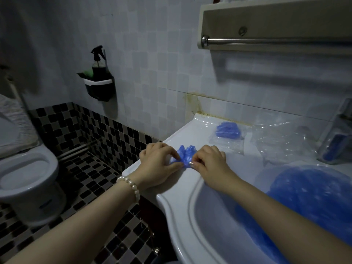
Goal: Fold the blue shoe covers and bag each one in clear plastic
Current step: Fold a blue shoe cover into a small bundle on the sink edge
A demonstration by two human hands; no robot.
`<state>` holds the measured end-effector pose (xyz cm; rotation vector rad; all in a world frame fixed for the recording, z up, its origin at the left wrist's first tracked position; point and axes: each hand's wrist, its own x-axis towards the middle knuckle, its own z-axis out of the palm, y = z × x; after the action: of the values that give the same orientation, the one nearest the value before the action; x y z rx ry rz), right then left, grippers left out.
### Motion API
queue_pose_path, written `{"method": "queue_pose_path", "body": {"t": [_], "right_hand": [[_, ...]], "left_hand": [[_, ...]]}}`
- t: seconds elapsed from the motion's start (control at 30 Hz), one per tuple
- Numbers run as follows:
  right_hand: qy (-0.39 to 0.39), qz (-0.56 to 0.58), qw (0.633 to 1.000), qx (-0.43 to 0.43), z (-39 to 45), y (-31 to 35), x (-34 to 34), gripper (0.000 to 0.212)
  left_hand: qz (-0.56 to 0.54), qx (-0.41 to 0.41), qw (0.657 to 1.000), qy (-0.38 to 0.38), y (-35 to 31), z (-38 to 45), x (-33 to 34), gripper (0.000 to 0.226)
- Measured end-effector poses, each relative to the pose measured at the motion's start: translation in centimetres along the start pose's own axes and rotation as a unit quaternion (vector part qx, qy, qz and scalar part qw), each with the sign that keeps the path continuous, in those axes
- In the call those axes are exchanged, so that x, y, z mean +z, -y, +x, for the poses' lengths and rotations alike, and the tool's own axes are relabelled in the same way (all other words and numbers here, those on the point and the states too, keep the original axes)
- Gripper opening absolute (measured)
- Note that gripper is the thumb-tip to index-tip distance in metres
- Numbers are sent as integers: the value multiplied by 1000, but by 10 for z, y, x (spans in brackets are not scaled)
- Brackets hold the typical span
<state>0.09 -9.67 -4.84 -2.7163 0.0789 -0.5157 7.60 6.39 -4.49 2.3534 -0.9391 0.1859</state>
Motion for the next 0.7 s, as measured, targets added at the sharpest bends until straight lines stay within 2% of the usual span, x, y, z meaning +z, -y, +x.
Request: {"method": "queue_pose_path", "body": {"t": [0.1,0.2,0.27,0.33,0.37,0.43,0.47,0.6,0.7], "right_hand": [[43,-19,997,55,7,2,-1,21],[58,9,996,74,9,3,-4,33],[13,33,997,62,5,1,-2,27],[-76,42,996,0,-1,-2,2,11],[-87,30,995,-33,-4,-4,4,17],[-79,23,993,-84,-7,-7,5,30],[-73,28,993,-86,-5,-6,4,29],[-40,7,997,-61,4,-3,-2,18],[7,3,1000,-9,9,0,-3,19]], "left_hand": [[30,18,999,-4,-1,-2,-2,15],[55,2,998,-6,-2,0,2,16],[74,8,997,-3,-2,1,4,18],[88,21,996,10,-1,1,5,20],[91,25,995,18,-1,1,4,20],[82,21,996,30,-2,1,3,18],[70,14,997,27,-2,1,2,15],[18,-5,1000,-20,-2,-2,-2,13],[15,5,1000,-7,-2,-3,-5,13]]}}
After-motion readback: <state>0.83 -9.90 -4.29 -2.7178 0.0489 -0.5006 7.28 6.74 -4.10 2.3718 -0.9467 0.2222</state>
